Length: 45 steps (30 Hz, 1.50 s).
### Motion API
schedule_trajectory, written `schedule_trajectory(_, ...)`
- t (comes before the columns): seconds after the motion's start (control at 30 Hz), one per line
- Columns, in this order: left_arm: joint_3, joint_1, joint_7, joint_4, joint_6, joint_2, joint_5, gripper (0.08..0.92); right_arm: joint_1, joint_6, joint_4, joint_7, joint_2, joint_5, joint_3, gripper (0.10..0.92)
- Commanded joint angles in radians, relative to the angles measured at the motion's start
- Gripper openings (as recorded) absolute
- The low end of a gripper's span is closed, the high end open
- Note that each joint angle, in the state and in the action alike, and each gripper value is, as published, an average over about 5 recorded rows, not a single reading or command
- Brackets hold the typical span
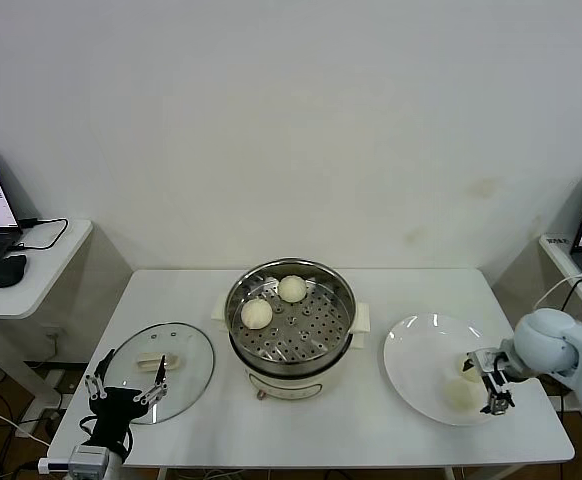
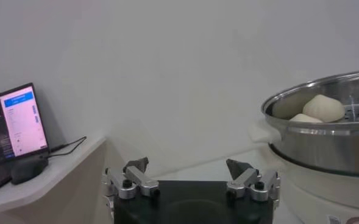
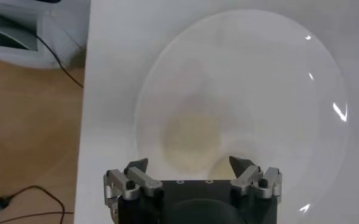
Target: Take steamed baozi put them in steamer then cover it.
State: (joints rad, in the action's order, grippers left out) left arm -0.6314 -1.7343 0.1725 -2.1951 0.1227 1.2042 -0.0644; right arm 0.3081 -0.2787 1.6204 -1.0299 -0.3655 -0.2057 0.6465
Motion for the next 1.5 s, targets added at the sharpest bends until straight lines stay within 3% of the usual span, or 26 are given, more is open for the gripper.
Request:
schedule_trajectory(0.03,0.0,-0.001,0.0,0.0,0.0,0.0,0.001,0.823,0.076,0.005,-0.031,0.014,-0.043,-0.03,-0.063,0.823)
schedule_trajectory(0.23,0.001,0.0,0.001,0.002,-0.001,0.0,0.001,0.823,0.086,-0.005,-0.04,0.016,-0.051,-0.033,-0.067,0.803)
schedule_trajectory(0.67,0.003,0.0,0.001,-0.005,-0.002,0.001,0.001,0.823,0.072,-0.007,-0.055,0.004,-0.058,-0.025,-0.074,0.566)
schedule_trajectory(0.9,0.0,0.001,0.0,-0.009,-0.002,-0.004,-0.001,0.823,-0.054,-0.009,-0.02,-0.029,-0.014,0.051,-0.062,0.56)
schedule_trajectory(1.17,0.005,0.006,0.0,-0.012,-0.001,-0.011,-0.004,0.823,-0.396,-0.021,-0.007,-0.094,0.022,0.227,0.042,0.568)
schedule_trajectory(1.5,0.009,0.013,0.0,-0.02,-0.001,-0.02,-0.009,0.823,-0.892,-0.011,-0.017,-0.044,-0.147,0.41,0.365,0.568)
